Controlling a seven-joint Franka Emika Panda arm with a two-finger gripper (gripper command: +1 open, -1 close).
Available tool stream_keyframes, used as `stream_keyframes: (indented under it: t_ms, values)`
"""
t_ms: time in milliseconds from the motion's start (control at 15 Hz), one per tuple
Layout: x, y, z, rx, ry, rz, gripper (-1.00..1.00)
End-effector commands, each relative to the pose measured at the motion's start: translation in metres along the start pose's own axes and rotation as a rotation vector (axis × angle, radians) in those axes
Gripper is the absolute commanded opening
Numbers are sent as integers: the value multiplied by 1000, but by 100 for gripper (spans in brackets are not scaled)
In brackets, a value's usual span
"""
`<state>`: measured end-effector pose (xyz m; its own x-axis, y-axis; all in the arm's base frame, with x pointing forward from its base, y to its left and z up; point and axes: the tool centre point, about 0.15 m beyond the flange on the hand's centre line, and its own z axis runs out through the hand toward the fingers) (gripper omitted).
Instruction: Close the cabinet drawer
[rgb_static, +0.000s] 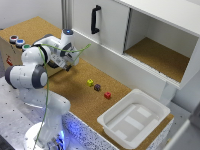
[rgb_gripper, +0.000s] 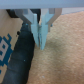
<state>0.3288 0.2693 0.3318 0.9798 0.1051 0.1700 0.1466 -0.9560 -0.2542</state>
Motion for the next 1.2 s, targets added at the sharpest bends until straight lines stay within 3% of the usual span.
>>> stream_keyframes:
  t_ms: [0,133,200,600,1133]
  values:
    - [18,-50,5,-47,-56,-11,-100]
    - [12,-32,-7,-103,-42,37,-100]
    - [10,-21,-15,-136,-37,63,100]
    - [-13,30,-55,-292,-30,142,100]
    - [-13,33,-55,-298,-31,148,100]
